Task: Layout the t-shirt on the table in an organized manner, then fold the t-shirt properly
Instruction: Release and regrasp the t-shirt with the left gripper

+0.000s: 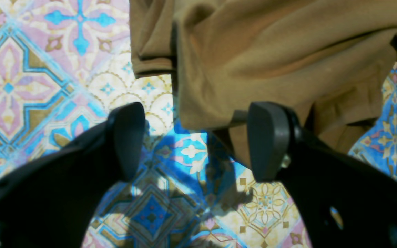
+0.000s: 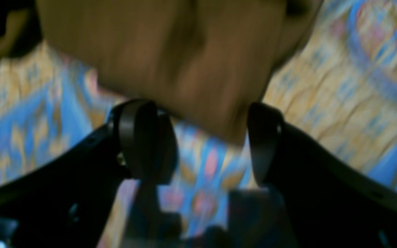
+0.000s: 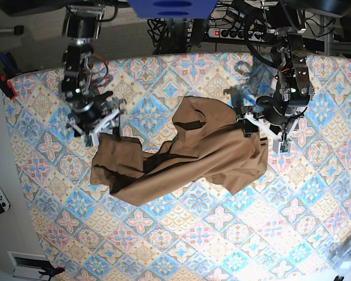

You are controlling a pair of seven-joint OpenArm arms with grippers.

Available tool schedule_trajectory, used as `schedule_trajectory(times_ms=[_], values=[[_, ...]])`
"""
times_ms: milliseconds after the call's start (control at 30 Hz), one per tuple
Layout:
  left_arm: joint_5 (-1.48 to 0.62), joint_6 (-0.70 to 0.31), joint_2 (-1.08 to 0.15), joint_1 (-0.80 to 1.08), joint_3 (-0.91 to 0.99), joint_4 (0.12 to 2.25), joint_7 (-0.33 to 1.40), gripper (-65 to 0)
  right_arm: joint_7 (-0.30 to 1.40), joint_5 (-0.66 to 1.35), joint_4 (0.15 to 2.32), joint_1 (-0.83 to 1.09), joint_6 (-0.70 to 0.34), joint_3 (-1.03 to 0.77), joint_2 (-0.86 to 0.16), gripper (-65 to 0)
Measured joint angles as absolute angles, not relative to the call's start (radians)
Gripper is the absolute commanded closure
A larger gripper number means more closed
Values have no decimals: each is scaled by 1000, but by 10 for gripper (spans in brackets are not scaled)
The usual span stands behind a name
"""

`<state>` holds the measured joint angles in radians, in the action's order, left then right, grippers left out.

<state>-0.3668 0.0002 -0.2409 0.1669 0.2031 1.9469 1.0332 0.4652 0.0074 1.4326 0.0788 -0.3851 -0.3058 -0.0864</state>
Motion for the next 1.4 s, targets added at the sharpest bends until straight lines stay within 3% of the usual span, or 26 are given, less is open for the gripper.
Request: schedule_trajectory(times_ms=[200, 300, 367, 500, 533, 867, 933, 1067, 1167, 1267, 1400], values=[[-367, 0, -241, 167, 203, 1947, 1033, -451, 477, -93, 1431, 64, -384, -275, -90, -385], [-367, 0, -241, 167, 202, 1947, 1033, -451, 464, -182, 1430, 23, -387, -197, -97, -338], [-366, 1, -241, 167, 201, 1947, 1034, -451, 441, -206, 1435, 2, -393, -167, -86, -261], [-366, 1, -241, 167, 201, 1947, 1033, -451, 460, -244, 1435, 21, -397, -150, -85, -27], [-367, 0, -241, 167, 201, 1947, 1033, -451, 469, -244, 1432, 26, -396, -153, -89, 0], [-371, -4, -242, 245, 178, 1966, 1034, -445, 475, -246, 1613, 22, -392, -276, -87, 0], [-373, -59, -244, 282, 145, 2015, 1023, -405, 468, -244, 1675, 18, -392, -315, -90, 0], [-382, -151, -196, 371, 102, 2051, 835, -270, 465, -242, 1723, 18, -394, -322, -88, 0], [-364, -155, -168, 426, 109, 2025, 717, -200, 470, -243, 1723, 26, -400, -320, -83, 0], [-360, -157, -160, 434, 109, 1955, 686, -228, 464, -244, 1720, 33, -392, -323, -85, 0], [-357, -154, -160, 418, 106, 1858, 682, -358, 480, -245, 1717, 87, -402, -321, -85, 0]])
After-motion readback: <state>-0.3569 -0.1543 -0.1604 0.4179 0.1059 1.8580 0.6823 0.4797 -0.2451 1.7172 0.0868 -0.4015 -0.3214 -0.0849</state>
